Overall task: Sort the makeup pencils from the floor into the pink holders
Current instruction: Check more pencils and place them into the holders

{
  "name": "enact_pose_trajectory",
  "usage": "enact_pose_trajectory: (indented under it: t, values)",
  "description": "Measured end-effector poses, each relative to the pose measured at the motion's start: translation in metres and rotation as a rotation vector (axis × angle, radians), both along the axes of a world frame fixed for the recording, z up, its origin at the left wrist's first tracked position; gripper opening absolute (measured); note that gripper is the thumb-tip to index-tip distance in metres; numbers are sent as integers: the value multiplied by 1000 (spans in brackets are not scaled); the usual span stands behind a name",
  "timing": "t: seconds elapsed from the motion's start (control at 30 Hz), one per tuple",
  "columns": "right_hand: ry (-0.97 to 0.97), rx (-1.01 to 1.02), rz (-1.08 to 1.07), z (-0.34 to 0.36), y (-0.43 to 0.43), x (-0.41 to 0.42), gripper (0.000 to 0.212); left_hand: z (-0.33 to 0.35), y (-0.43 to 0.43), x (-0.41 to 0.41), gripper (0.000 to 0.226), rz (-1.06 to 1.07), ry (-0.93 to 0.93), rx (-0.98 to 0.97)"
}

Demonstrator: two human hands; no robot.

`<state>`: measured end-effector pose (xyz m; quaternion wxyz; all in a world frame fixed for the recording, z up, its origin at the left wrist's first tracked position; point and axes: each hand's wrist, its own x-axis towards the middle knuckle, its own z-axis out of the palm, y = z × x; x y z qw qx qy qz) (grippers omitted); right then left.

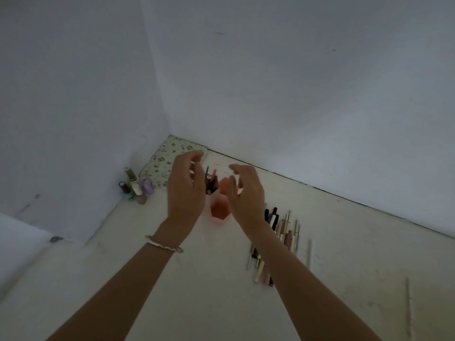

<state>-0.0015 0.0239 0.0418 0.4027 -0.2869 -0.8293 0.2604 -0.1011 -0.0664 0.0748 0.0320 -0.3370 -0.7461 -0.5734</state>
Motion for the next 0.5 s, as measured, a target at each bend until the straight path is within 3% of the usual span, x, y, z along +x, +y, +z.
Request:
enact_pose_trajectory:
  t: [0.1, 0.3, 0.5]
  values:
    - [115, -94, -159, 11, 26, 23, 28, -8, 22, 44, 15, -175, -6, -122]
    - [86, -202, -327, 13, 66, 91, 34, -80, 52, 110, 26, -402, -94, -937]
    - [34, -251, -404, -7, 75, 134, 32, -107, 60, 129, 17, -331, -109, -1071]
